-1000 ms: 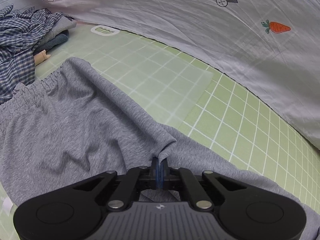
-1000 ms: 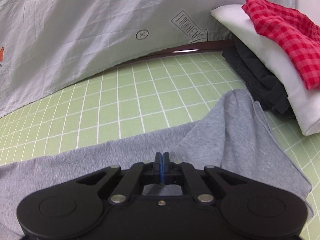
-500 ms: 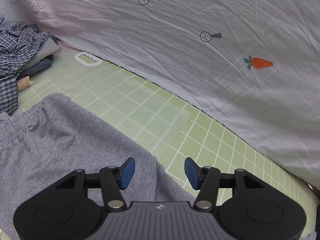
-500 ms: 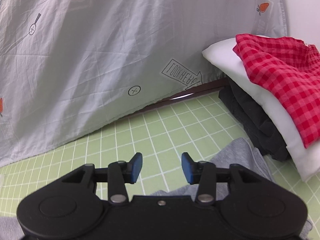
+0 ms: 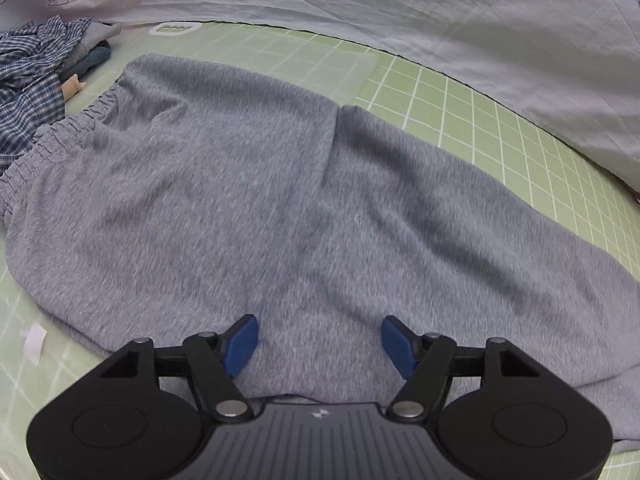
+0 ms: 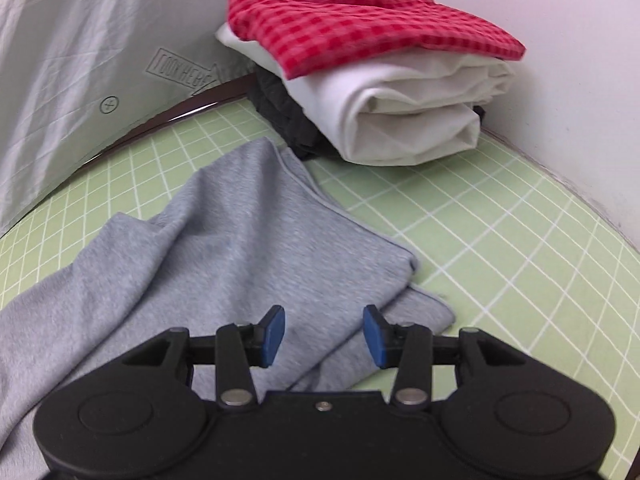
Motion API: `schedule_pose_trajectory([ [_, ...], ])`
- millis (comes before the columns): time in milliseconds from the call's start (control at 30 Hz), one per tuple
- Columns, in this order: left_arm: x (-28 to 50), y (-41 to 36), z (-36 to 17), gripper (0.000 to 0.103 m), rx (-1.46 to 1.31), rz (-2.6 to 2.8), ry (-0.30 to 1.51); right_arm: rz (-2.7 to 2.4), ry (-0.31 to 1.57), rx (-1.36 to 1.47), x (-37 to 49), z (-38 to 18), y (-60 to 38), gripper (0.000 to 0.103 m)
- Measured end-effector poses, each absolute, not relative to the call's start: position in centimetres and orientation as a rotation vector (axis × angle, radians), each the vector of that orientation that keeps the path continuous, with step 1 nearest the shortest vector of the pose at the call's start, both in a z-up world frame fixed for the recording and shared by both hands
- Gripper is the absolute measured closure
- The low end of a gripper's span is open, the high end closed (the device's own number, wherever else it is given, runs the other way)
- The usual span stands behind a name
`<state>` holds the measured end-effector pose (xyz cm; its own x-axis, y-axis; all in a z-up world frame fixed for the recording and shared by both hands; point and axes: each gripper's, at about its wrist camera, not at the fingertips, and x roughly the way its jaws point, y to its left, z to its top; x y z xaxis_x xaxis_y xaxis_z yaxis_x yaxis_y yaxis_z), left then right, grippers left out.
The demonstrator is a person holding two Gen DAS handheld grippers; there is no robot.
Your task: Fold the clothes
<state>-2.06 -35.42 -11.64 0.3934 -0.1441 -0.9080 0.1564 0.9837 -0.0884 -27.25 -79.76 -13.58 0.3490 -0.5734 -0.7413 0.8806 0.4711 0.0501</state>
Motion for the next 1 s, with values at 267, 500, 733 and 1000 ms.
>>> schedule_pose_trajectory([
  [267,-2.3,-35.3,-11.4,0.029,0.010,-0.175,1.164,-1.060,0.732,0.520,-30.0,-15.0,-81.6,0.090],
  [500,-1.9,-34.0,-10.7,0.029,-0.049,-0.136,1.158,-1.153,0.545,0.443,-33.7,-9.3,-79.3,0.103],
  [733,-1.3,-32.5,-10.5,0.029,-0.067,-0.096,1.163,-1.265,0.667,0.490,-36.6,-11.9,-80.1,0.102],
  [1000,-1.0,-32.4,-10.1,0.028,-0.044,-0.104,1.142,-1.292,0.709,0.456,-36.6,-12.1,-79.4,0.057],
])
